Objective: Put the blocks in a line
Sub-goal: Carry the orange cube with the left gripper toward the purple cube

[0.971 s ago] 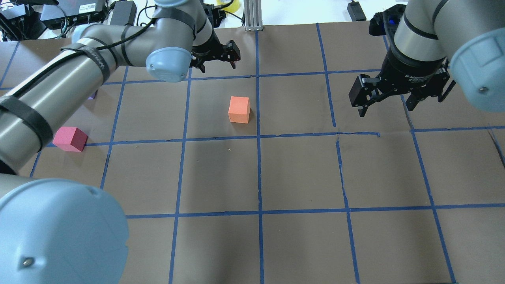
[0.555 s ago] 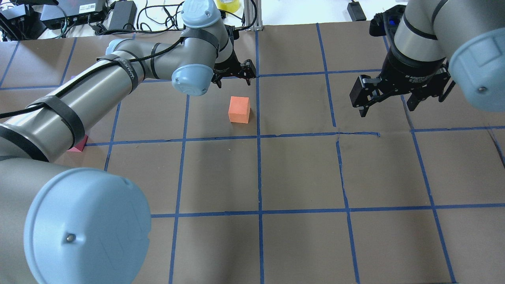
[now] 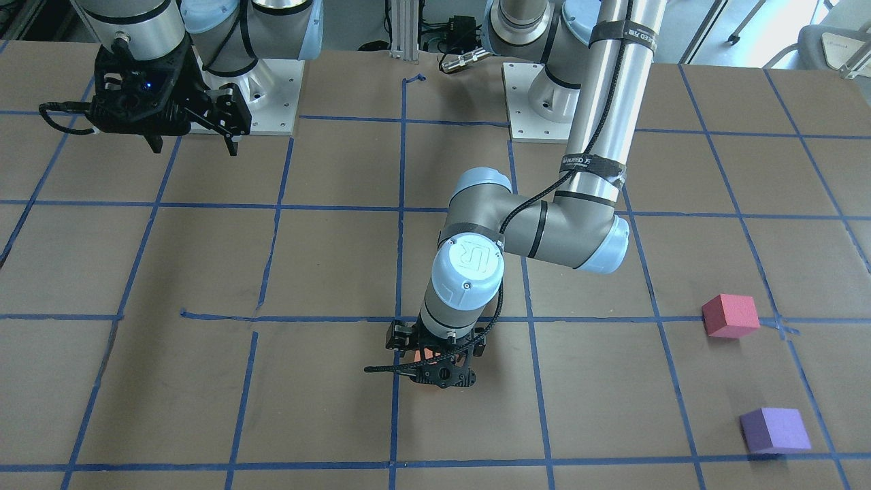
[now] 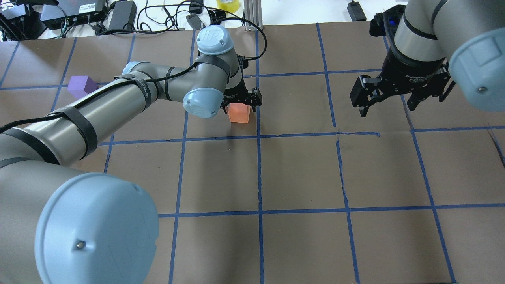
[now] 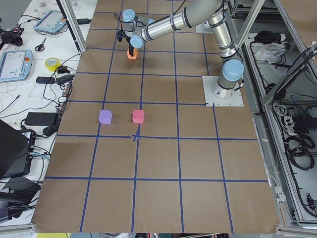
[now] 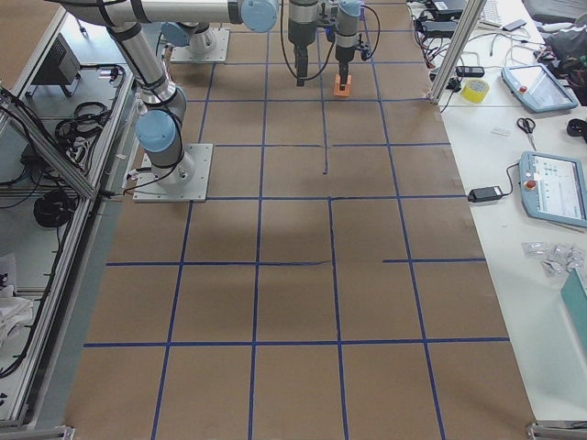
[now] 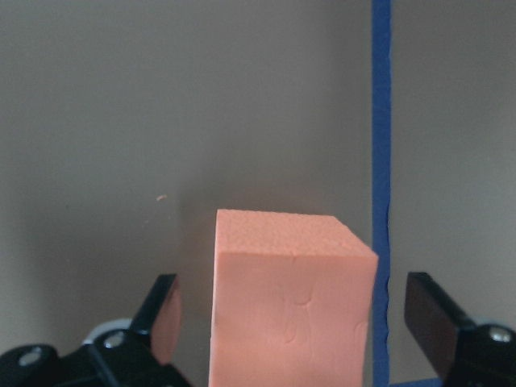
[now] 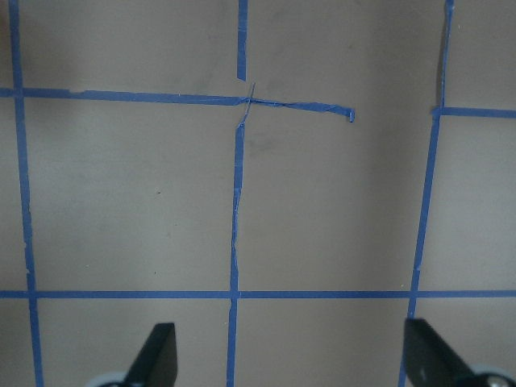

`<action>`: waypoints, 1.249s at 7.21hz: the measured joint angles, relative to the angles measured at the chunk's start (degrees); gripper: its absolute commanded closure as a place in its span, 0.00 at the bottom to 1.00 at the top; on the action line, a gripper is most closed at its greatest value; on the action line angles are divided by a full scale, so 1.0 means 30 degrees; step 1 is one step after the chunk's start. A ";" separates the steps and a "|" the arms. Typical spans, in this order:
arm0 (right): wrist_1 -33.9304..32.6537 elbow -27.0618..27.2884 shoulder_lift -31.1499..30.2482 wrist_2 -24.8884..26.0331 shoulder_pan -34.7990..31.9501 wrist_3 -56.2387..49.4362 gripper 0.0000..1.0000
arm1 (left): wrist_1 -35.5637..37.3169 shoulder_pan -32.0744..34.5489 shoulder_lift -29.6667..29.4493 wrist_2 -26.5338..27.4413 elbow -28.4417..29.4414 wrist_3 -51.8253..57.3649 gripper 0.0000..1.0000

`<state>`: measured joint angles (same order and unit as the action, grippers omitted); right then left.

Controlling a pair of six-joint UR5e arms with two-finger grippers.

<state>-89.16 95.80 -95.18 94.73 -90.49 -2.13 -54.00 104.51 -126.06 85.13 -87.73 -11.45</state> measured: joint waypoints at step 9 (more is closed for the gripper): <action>-0.0042 0.0005 0.0000 -0.0064 -0.0037 -0.0022 0.00 | -0.1207 -0.6823 0.3344 0.0252 0.0134 0.3896 1.00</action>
<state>-89.29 95.81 -95.18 94.54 -90.60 -2.20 -57.63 84.04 -116.03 85.89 -87.33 0.24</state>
